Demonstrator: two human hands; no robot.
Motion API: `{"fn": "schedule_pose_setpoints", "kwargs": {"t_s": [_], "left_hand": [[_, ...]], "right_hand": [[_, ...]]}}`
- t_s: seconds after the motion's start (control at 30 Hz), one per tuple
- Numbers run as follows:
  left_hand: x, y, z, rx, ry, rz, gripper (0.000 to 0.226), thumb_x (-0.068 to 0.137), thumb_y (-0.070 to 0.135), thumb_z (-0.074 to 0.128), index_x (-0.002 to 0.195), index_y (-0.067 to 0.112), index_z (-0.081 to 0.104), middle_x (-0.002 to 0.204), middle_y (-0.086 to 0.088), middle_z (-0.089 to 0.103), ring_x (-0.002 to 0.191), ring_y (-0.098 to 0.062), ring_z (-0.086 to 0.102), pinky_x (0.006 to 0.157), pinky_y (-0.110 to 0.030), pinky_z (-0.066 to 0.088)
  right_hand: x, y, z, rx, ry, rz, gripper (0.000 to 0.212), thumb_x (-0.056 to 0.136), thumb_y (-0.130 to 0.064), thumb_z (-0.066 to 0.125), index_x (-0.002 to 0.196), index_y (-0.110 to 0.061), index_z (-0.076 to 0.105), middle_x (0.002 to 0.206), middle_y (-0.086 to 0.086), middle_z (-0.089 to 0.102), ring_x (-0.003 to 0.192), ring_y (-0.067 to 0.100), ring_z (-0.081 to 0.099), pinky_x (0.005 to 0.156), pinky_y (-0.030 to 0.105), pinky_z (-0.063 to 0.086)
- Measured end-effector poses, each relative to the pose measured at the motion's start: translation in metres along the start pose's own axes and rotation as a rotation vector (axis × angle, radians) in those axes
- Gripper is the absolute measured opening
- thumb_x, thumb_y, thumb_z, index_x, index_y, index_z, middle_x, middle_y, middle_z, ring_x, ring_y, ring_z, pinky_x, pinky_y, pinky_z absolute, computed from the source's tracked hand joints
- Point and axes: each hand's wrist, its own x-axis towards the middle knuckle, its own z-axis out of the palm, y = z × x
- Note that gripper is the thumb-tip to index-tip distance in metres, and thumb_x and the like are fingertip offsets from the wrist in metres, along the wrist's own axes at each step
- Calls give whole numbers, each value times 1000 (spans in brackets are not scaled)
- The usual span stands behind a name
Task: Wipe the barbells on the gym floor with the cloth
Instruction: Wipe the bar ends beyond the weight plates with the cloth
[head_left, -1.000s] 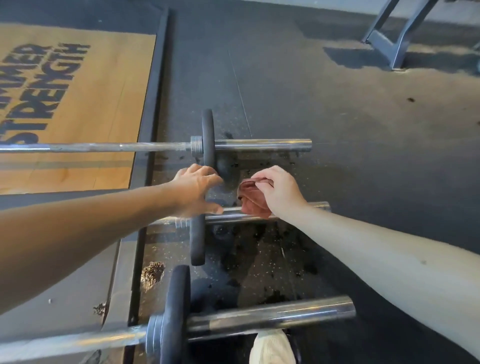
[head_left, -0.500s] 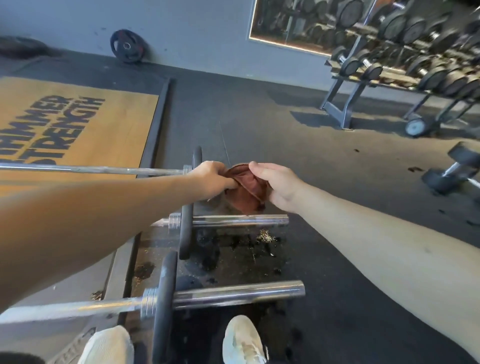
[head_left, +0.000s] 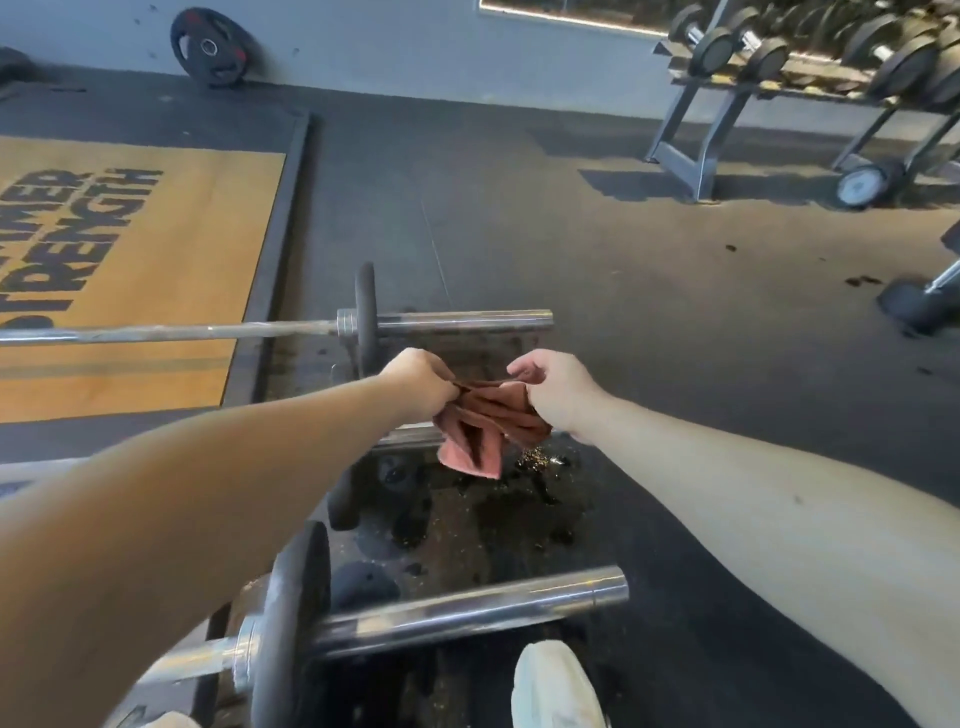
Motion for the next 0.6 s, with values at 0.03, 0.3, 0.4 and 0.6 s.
{"fn": "schedule_pose_setpoints", "kwargs": {"t_s": [0.03,0.3,0.4,0.6], "left_hand": [[11,-5,8,-27,-5,-23,15,92,18,65,100,14,77,88,1,69,74,-14,62,64,-21,46],[57,-21,30,82,-49,33,26,93,31,55,71,25,67,89,-4,68,101,-33,58,89,-40,53],[47,-4,3,269,-16,240,25,97,26,55,87,20,77,95,-2,73,101,-27,61,95,-37,48],[11,31,-40,239,132,285,25,101,27,52,79,17,60,84,-5,62,85,-28,57,73,-33,40]], "right_hand": [[10,9,4,-12,5,8,9,89,-19,78,94,-25,73,92,-3,72,87,23,67,68,28,55],[44,29,8,-61,-78,-25,5,97,-23,67,97,-22,72,98,-3,70,91,14,64,71,24,50],[38,10,-12,-65,-188,-13,20,105,-12,53,108,-20,71,108,5,70,90,16,67,59,15,54],[8,-41,-55,-279,-109,-93,24,106,-22,51,105,-10,72,96,1,66,92,20,57,75,29,49]]}}
